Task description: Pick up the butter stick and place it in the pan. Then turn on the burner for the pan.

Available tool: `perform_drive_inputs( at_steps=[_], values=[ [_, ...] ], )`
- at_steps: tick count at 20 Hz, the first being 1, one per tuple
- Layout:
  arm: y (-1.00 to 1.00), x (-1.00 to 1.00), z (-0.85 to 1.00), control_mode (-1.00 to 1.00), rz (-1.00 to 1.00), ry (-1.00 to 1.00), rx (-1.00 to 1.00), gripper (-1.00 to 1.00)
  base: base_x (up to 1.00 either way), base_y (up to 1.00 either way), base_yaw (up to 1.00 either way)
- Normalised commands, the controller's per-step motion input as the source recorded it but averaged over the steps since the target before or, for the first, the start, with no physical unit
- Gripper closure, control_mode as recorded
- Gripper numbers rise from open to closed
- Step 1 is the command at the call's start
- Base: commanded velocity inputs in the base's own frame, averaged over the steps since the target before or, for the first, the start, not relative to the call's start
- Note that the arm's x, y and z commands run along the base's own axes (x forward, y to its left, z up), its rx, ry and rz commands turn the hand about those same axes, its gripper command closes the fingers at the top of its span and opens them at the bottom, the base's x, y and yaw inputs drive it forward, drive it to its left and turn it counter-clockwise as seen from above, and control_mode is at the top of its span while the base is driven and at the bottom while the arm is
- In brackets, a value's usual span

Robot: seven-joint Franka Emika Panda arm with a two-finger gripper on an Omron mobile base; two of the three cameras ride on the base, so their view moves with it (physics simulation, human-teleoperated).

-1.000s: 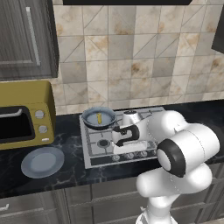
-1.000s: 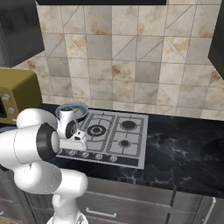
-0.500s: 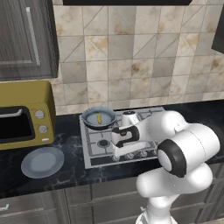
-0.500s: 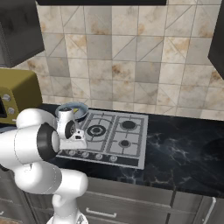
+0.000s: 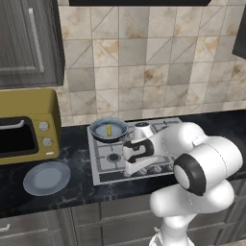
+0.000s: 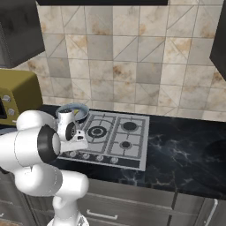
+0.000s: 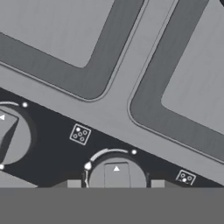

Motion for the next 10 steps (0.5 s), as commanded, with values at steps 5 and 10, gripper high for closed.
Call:
perform_drive_inputs(
  at_steps=[5,10],
  values=[
    [0.0,0.0,-0.25,-1.0,0.17,0.0,0.06,1.0,0.0,0.0,0.0],
    [0.0,0.0,-0.3,-1.0,0.18,0.0,0.05,1.0,0.0,0.0,0.0]
  ],
)
